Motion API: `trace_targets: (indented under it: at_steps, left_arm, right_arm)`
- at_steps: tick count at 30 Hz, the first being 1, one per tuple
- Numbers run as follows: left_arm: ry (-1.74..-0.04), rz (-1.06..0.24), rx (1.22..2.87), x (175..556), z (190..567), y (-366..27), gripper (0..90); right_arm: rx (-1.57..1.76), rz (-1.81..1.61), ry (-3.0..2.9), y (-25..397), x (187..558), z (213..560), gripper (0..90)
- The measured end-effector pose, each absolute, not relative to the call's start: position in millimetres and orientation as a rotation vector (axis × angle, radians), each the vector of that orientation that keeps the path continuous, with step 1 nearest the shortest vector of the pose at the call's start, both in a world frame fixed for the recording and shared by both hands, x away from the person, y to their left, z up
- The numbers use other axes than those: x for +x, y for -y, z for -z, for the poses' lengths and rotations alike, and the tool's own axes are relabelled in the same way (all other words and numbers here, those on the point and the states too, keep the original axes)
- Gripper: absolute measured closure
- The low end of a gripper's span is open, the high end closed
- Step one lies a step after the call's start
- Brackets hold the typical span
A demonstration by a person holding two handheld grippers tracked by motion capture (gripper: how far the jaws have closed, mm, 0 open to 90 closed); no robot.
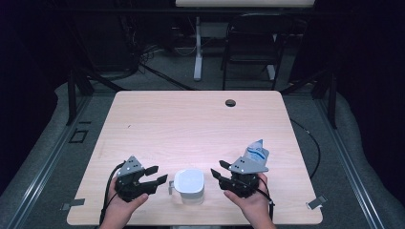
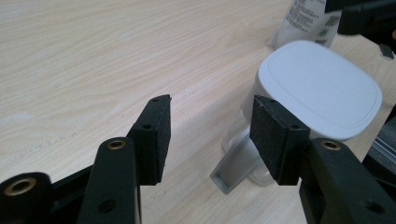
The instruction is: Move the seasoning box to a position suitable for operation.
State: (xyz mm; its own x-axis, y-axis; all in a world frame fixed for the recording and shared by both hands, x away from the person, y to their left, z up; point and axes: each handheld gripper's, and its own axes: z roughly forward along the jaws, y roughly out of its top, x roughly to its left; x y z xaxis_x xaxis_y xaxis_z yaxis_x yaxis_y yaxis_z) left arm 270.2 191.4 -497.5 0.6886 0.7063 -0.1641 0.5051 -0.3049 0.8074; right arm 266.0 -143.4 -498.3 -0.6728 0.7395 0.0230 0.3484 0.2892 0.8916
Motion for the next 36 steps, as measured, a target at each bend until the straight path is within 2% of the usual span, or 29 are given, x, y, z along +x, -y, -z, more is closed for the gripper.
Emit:
trace_targets:
  at_steps: [3,5,9,13,15,17,19,24,27,28,31,36]
  left_arm:
    - [-0.941,-0.265,1.963,273.9,495.0,-190.0,43.2]
    - [-0.948,-0.258,1.928,276.0,492.6,-189.9,43.0]
    - [-0.950,-0.270,1.929,278.8,490.8,-186.1,52.5]
    - [-0.936,-0.266,1.943,277.9,487.8,-182.9,54.2]
    - [-0.906,-0.269,1.967,275.0,482.9,-178.6,56.0]
    - [-0.894,-0.272,1.972,273.1,480.6,-175.5,56.9]
    - [-0.872,-0.280,1.989,270.7,478.2,-170.3,62.6]
    - [-0.868,-0.283,1.993,268.4,478.6,-163.3,66.3]
    - [-0.870,-0.285,2.004,267.0,479.0,-161.3,69.8]
    - [-0.870,-0.285,2.004,267.0,479.0,-161.3,70.6]
    - [-0.850,-0.260,1.999,265.6,479.4,-159.5,70.6]
    - [-0.838,-0.250,2.012,265.0,479.5,-157.3,70.6]
  right_arm:
    - [0.976,-1.337,-2.191,143.6,264.5,501.9,55.1]
    - [0.964,-1.327,-2.212,145.0,262.3,505.5,57.5]
    - [0.968,-1.321,-2.230,147.5,260.5,508.4,59.6]
    - [0.962,-1.320,-2.240,147.9,259.4,509.9,61.3]
    - [0.953,-1.323,-2.258,147.2,258.3,511.1,66.5]
    - [0.948,-1.326,-2.263,146.7,258.1,511.4,67.0]
    - [0.926,-1.319,-2.267,144.1,257.1,512.6,68.1]
    - [0.918,-1.327,-2.259,141.8,255.5,514.0,68.6]
    - [0.916,-1.329,-2.265,140.6,254.6,514.6,72.4]
    - [0.916,-1.329,-2.265,140.6,254.6,514.6,72.4]
    - [0.917,-1.334,-2.285,139.5,253.9,514.3,79.7]
    - [0.913,-1.346,-2.303,138.6,253.3,513.6,84.6]
